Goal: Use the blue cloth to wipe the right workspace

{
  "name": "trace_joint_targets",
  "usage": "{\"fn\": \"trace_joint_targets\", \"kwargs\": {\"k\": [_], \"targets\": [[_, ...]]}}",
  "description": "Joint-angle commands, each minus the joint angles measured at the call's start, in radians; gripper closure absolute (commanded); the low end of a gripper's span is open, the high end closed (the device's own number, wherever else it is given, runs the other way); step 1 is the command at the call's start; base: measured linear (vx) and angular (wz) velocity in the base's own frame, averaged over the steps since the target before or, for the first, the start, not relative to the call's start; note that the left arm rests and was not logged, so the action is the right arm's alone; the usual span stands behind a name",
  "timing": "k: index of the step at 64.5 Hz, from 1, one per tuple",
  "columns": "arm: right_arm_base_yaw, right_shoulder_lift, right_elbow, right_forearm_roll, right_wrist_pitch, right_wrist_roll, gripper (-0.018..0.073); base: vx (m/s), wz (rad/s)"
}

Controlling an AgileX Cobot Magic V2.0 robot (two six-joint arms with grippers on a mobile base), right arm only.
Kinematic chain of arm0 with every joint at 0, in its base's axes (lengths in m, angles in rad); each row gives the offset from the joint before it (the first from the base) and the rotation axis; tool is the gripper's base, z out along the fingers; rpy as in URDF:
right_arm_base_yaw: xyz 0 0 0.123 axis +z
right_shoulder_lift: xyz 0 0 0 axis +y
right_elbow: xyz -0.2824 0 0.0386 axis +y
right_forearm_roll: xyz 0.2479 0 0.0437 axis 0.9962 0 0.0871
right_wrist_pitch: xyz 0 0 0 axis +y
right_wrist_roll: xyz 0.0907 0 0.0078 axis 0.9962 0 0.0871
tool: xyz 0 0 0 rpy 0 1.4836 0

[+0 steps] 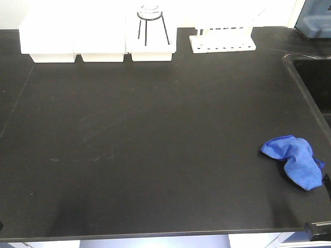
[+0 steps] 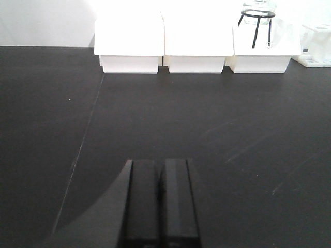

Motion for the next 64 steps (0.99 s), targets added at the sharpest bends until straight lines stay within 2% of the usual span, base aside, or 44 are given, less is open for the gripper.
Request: {"fn": "trace_joint_targets", "kwargs": {"k": [1, 30, 34, 43, 46, 54, 64], "targets": [[-0.002, -0.005, 0.021, -0.01, -0.092, -0.043, 0.0567, 0.0, 0.0], [-0.002, -0.005, 0.021, -0.009, -0.127, -0.047, 0.0567, 0.0, 0.0], [-0.002, -0.005, 0.02, -0.01, -0.174, -0.051, 0.0567, 0.0, 0.0], [-0.002, -0.005, -0.006, 0.033, -0.421, -0.011, 0.0567, 0.0, 0.0], [-0.002, -0.005, -0.04, 0.045, -0.448, 0.003, 0.0567, 0.0, 0.0], [-0.002, 0.034, -0.219, 0.09, -0.333, 0.006, 0.0567, 0.0, 0.0], [-0.002, 0.239, -0.51, 0.075, -0.074, 0.006, 0.0567, 0.0, 0.0]]}}
